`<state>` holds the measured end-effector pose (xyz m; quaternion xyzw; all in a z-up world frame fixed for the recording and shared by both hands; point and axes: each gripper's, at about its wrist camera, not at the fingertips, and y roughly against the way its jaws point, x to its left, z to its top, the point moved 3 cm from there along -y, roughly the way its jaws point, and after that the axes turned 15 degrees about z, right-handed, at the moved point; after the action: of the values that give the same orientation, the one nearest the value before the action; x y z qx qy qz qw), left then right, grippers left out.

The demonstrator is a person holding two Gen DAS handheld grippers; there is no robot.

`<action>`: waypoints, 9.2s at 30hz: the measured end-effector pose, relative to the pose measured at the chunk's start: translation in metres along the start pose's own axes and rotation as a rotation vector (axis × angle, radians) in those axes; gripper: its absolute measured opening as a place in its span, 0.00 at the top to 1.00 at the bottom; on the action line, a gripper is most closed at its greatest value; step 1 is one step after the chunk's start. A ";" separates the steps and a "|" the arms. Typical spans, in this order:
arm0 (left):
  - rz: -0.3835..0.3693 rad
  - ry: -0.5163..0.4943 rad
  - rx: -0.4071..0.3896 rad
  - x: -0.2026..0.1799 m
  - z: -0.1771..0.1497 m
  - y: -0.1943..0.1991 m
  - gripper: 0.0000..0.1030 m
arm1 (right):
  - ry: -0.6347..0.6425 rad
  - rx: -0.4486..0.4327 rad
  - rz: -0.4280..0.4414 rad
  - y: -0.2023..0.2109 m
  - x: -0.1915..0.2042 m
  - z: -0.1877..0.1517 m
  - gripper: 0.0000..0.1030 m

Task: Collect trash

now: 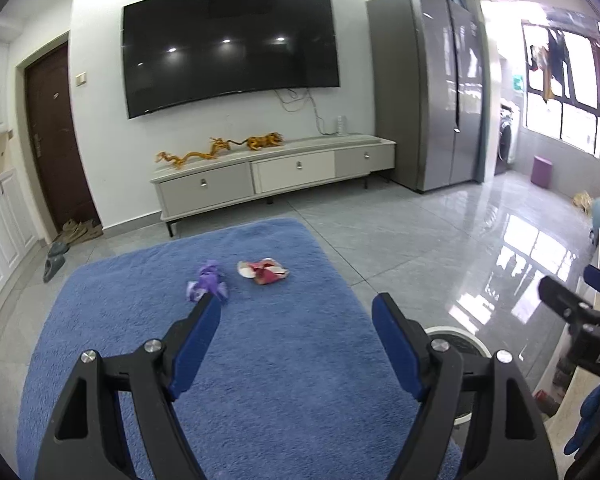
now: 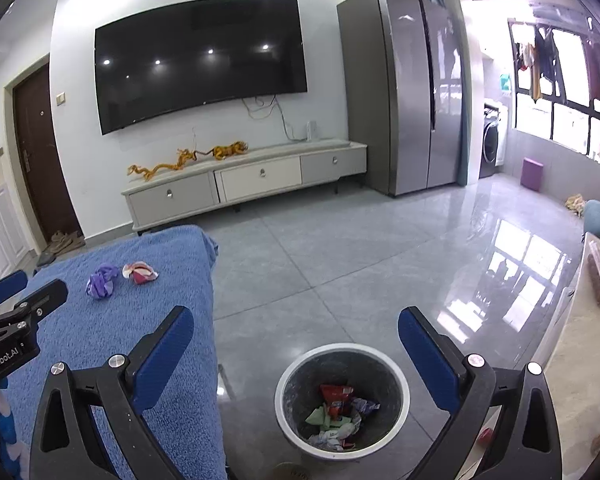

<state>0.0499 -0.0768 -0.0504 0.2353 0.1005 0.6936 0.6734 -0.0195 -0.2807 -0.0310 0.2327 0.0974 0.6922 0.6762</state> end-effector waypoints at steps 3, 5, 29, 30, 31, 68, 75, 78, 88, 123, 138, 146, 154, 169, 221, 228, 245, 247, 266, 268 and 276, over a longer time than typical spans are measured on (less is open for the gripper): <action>0.027 0.026 0.001 0.015 -0.001 0.001 0.25 | 0.011 -0.033 -0.002 0.007 0.006 0.004 0.00; 0.038 0.045 0.003 0.026 -0.003 0.001 0.25 | 0.023 -0.058 -0.002 0.011 0.011 0.006 0.00; 0.115 0.196 -0.016 0.110 -0.018 0.014 0.25 | 0.178 -0.070 0.134 0.020 0.102 0.007 0.00; 0.117 0.203 -0.018 0.114 -0.019 0.014 0.25 | 0.184 -0.067 0.137 0.019 0.104 0.006 0.00; 0.119 0.208 -0.020 0.117 -0.019 0.015 0.25 | 0.193 -0.065 0.142 0.018 0.108 0.006 0.00; -0.112 0.049 0.228 0.095 -0.009 -0.195 0.25 | 0.159 0.219 0.363 -0.176 0.100 0.012 0.13; -0.101 -0.006 0.329 0.067 -0.013 -0.272 0.25 | 0.174 0.294 0.434 -0.238 0.108 0.007 0.13; -0.079 -0.005 0.364 0.068 -0.018 -0.289 0.25 | 0.192 0.323 0.476 -0.262 0.120 0.008 0.13; -0.106 0.110 0.397 0.101 -0.022 -0.298 0.36 | 0.224 0.436 0.565 -0.327 0.149 0.007 0.13; 0.038 0.053 0.154 0.121 -0.048 -0.062 0.58 | 0.224 0.302 0.634 -0.106 0.162 -0.022 0.63; 0.059 -0.008 0.067 0.104 -0.043 -0.012 0.58 | 0.202 0.233 0.592 -0.051 0.145 -0.032 0.63; 0.067 -0.050 0.049 0.091 -0.043 -0.006 0.58 | 0.173 0.200 0.557 -0.044 0.125 -0.032 0.63; 0.066 -0.126 0.031 0.060 -0.043 -0.001 0.58 | 0.118 0.172 0.513 -0.037 0.093 -0.033 0.63; 0.014 -0.284 0.003 -0.018 -0.036 0.002 0.58 | 0.020 0.149 0.431 -0.026 0.030 -0.045 0.63; -0.366 -0.346 0.321 -0.205 -0.038 -0.095 0.31 | -0.297 0.296 -0.019 -0.075 -0.135 -0.074 0.30; -0.239 -0.321 0.226 -0.152 -0.032 -0.073 0.31 | -0.224 0.253 -0.017 -0.056 -0.101 -0.057 0.21; -0.003 -0.182 0.127 -0.039 -0.028 -0.040 0.30 | -0.062 0.196 0.066 -0.041 -0.001 -0.038 0.10; 0.017 -0.168 0.113 -0.031 -0.028 -0.036 0.30 | -0.051 0.192 0.070 -0.038 0.005 -0.038 0.08; 0.151 0.010 0.008 0.047 -0.030 -0.007 0.00 | 0.049 0.116 -0.011 -0.023 0.063 -0.038 0.00; 0.161 0.022 0.004 0.051 -0.030 -0.007 0.00 | 0.064 0.102 -0.030 -0.021 0.067 -0.038 0.00; 0.220 0.060 0.007 0.069 -0.036 -0.012 0.00 | 0.121 0.020 -0.157 -0.013 0.077 -0.035 0.00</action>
<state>0.0447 -0.0018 -0.0740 0.2264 0.0964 0.7696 0.5892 -0.0222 -0.1980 -0.0526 0.1889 0.1627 0.6489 0.7189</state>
